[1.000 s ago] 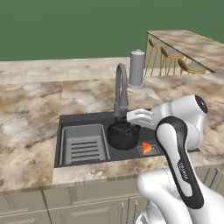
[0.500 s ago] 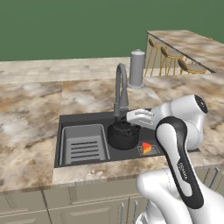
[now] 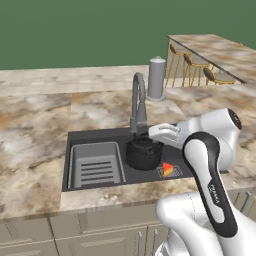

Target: Open the cabinet, pick the kettle from the cabinet, and place it in the sink.

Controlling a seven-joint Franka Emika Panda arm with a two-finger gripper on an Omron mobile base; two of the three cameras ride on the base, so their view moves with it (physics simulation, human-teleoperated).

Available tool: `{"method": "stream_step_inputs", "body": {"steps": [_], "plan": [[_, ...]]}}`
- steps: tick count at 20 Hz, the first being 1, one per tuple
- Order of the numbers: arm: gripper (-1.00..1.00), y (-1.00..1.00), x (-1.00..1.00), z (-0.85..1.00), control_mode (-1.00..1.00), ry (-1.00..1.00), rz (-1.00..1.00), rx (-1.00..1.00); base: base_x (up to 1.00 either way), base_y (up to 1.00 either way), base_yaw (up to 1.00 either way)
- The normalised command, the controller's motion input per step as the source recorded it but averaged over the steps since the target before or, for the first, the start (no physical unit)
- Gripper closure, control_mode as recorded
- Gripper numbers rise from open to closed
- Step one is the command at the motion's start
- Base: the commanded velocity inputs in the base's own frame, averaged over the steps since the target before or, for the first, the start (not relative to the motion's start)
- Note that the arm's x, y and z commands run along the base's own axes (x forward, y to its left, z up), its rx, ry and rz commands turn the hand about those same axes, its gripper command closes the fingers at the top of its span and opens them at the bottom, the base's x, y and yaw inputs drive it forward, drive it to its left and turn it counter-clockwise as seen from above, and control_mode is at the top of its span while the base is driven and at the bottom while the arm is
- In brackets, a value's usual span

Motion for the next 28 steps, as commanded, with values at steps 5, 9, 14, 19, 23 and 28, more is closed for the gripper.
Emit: {"method": "stream_step_inputs", "body": {"steps": [5, 9, 14, 19, 23, 28], "plan": [[1.00, -0.32, 0.03, 0.00, -1.00, 0.14, 0.01, 0.04, 0.00, 0.00, 0.00], [1.00, -0.35, 0.00, 0.00, -1.00, 0.14, 0.11, 0.00, 0.00, 0.00, 0.00], [1.00, -0.39, 0.00, -0.01, -1.00, 0.01, 0.19, 0.00, 0.00, 0.00, 0.00], [1.00, -0.37, 0.00, -0.09, -1.00, 0.02, 0.20, 0.00, 0.00, 0.00, 0.00], [1.00, -0.37, -0.02, -0.18, -1.00, 0.00, 0.24, 0.02, 0.00, 0.00, 0.00], [1.00, -0.35, 0.07, -0.18, -1.00, 0.00, 0.18, 0.00, 0.00, 0.00, 0.00]]}}
